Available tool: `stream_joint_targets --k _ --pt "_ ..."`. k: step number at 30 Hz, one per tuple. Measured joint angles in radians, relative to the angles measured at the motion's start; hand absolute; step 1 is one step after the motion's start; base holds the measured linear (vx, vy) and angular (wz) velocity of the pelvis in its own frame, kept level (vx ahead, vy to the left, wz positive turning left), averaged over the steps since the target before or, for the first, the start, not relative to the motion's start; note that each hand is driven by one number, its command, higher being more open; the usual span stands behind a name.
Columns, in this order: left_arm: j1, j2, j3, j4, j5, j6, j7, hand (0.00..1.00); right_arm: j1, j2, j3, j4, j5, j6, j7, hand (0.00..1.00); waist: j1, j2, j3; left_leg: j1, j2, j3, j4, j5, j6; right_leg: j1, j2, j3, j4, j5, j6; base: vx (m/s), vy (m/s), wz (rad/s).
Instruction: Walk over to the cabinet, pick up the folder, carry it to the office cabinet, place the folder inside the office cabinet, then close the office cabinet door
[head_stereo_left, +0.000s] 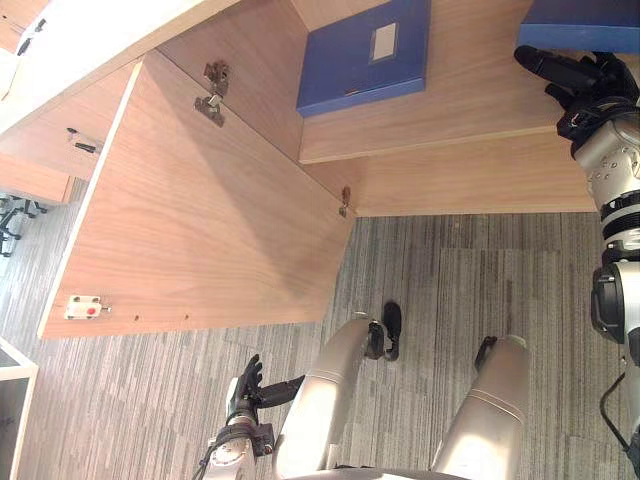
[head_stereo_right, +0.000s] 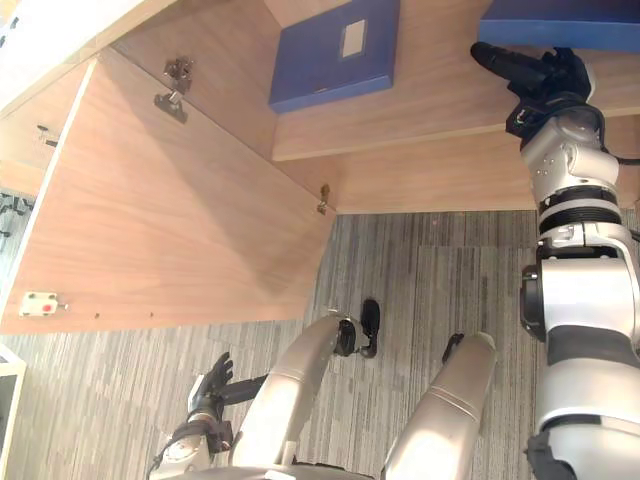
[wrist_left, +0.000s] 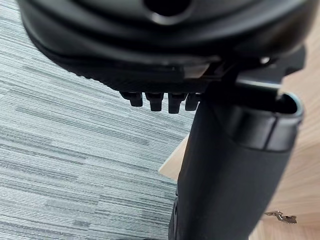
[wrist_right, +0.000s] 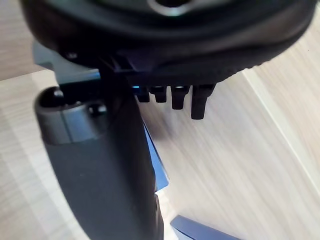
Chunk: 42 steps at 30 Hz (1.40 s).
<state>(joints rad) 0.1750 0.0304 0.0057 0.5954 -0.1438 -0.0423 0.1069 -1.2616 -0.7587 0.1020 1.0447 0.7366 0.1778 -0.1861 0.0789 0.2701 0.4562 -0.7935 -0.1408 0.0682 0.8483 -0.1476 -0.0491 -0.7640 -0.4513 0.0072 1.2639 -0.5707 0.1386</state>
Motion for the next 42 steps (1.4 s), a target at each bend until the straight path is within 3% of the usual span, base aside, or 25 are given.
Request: stream_joint_targets --k 5,8,15,18,22,27,34,42 --pt "-0.002 0.000 0.003 0.002 0.001 -0.001 -0.005 1.00 0.001 0.002 0.015 0.003 -0.039 0.006 0.031 1.00 0.000 -0.003 0.002 0.009 0.002 0.001 -0.004 -0.002 0.001 0.010 0.002 -0.002 -0.007 0.000 0.001 0.00 -0.013 -0.01" --pt "-0.002 0.001 0.003 0.002 0.001 -0.001 -0.008 1.00 0.001 -0.011 0.049 0.003 -0.146 0.007 0.074 1.00 0.000 -0.004 0.003 0.010 0.005 0.002 -0.006 0.000 0.007 0.010 0.005 -0.002 -0.013 0.002 0.003 0.00 -0.009 -0.01" --pt "-0.011 0.004 0.011 0.018 0.001 -0.015 -0.007 1.00 -0.009 -0.078 0.159 -0.002 -0.473 0.005 0.141 1.00 -0.001 -0.017 0.012 0.010 0.004 0.006 -0.022 0.002 0.009 0.006 0.005 0.000 -0.025 0.006 0.005 0.02 -0.023 -0.01" --pt "0.007 0.022 -0.027 -0.048 0.002 -0.010 -0.007 1.00 0.006 -0.123 0.155 -0.029 -0.705 0.004 0.168 1.00 0.002 -0.028 0.020 0.009 -0.002 0.005 -0.024 0.003 0.010 0.007 -0.001 -0.001 -0.025 0.006 0.005 0.03 -0.027 0.06" --pt "0.018 0.018 -0.038 -0.112 0.040 -0.015 -0.045 1.00 0.035 -0.188 0.163 -0.051 -0.982 -0.034 0.205 1.00 0.007 -0.033 0.024 0.005 -0.016 0.006 -0.031 0.001 0.009 0.005 -0.017 0.000 -0.026 0.006 0.006 0.01 -0.011 0.09" --pt "0.026 0.019 -0.032 -0.120 0.043 -0.015 -0.064 1.00 0.071 -0.261 0.170 -0.091 -1.172 -0.093 0.235 1.00 0.006 -0.034 0.024 -0.005 -0.014 0.036 -0.043 0.004 0.023 -0.007 -0.040 0.001 -0.026 0.004 0.011 0.00 -0.021 0.12" --pt "0.026 0.020 -0.028 -0.126 0.050 -0.015 -0.082 1.00 0.088 -0.321 0.179 -0.146 -1.324 -0.124 0.249 1.00 0.016 -0.036 0.026 -0.023 -0.017 0.060 -0.041 0.006 0.034 -0.038 -0.042 0.025 -0.022 0.004 0.017 0.01 -0.013 -0.01" --pt "0.105 0.018 -0.055 -0.259 0.093 -0.014 -0.082 1.00 0.197 -0.383 0.166 -0.237 -1.366 -0.126 0.208 1.00 0.021 -0.041 0.030 -0.031 -0.023 0.062 -0.040 0.005 0.035 -0.047 -0.053 0.029 -0.017 0.002 0.021 0.01 -0.043 0.02"
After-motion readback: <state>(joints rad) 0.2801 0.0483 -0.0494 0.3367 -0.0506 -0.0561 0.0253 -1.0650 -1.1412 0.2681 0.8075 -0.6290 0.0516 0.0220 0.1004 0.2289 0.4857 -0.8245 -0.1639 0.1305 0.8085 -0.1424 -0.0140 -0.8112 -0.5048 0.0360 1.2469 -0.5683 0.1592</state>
